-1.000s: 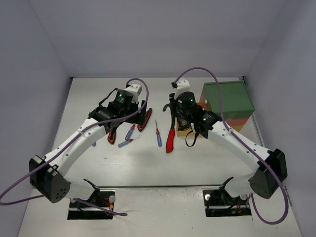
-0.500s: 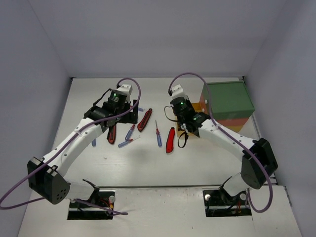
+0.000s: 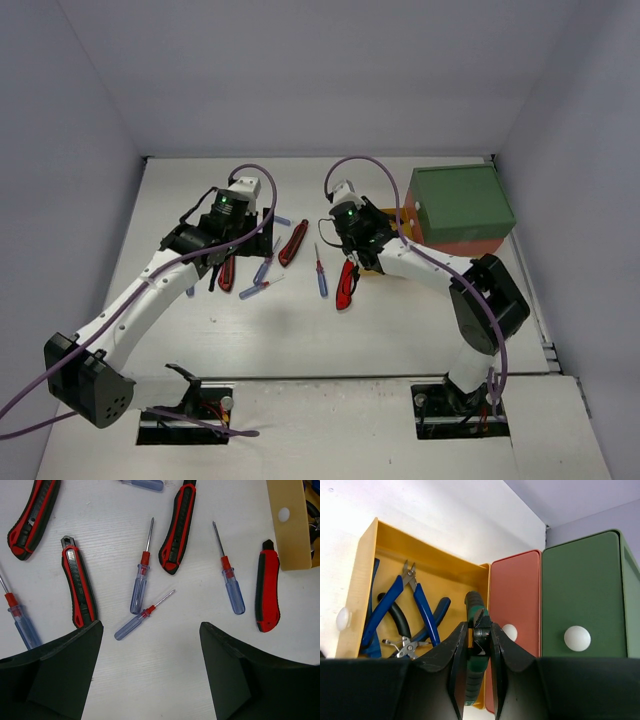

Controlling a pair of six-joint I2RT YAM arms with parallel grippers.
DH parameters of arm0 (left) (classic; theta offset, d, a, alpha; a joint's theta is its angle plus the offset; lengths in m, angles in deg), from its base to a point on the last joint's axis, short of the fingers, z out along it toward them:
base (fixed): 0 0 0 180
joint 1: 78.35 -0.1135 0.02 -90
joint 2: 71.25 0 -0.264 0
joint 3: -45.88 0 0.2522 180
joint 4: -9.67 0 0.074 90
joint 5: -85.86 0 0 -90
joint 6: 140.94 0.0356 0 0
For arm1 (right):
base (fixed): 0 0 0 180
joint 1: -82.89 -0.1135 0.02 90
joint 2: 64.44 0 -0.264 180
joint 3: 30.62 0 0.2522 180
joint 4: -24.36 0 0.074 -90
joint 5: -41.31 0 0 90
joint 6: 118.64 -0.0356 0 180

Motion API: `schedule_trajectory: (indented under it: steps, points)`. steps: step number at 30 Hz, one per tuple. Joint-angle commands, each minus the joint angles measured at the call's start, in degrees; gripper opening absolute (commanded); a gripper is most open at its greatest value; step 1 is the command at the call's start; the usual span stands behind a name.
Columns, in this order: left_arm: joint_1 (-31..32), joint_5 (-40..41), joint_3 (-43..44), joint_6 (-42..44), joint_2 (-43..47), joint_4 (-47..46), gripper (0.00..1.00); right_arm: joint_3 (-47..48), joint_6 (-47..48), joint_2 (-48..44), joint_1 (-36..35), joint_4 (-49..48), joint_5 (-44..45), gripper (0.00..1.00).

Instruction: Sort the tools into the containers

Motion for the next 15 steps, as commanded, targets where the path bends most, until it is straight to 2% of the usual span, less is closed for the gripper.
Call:
schedule_trajectory:
  steps: [1, 15]
  points:
    - [-0.7, 1.0, 0.1, -0.5, 2.2, -1.1, 0.75, 0.8, 4.3, 1.5, 0.1, -7.8, 6.0, 0.0]
    - [-1.0, 0.3, 0.0, 0.8, 3.5, -0.3, 0.75, 0.2, 6.9, 7.1, 2.8, -12.9, 7.0, 0.0]
